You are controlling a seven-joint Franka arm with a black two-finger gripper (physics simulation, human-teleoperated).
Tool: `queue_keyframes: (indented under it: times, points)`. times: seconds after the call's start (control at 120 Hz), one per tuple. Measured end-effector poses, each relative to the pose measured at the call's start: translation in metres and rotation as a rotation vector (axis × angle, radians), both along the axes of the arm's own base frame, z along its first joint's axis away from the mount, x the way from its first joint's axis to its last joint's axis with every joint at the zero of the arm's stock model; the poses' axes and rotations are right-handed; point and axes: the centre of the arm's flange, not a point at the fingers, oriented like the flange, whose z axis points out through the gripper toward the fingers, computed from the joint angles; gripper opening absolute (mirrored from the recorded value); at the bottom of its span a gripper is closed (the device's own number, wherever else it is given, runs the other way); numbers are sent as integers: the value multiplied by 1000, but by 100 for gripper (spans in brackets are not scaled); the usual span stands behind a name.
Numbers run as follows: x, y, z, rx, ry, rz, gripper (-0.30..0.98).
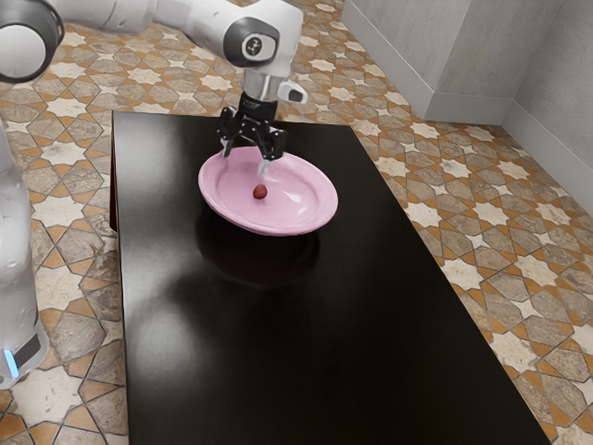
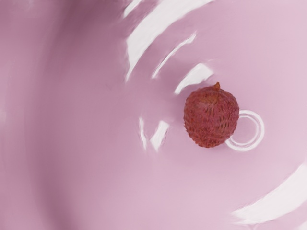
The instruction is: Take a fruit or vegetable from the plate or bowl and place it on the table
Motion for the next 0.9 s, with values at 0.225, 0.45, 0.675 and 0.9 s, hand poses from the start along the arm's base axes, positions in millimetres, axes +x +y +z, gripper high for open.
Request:
queue_keyframes:
  times: [0.225, 0.45, 0.675, 0.9]
  points:
    - [2, 11, -6, -3, 1, -21, 68]
    - [15, -12, -12, -15, 1, -89, 69]
    - [18, -37, -27, -32, 23, -139, 68]
    - [17, -35, -29, -29, 20, -138, 57]
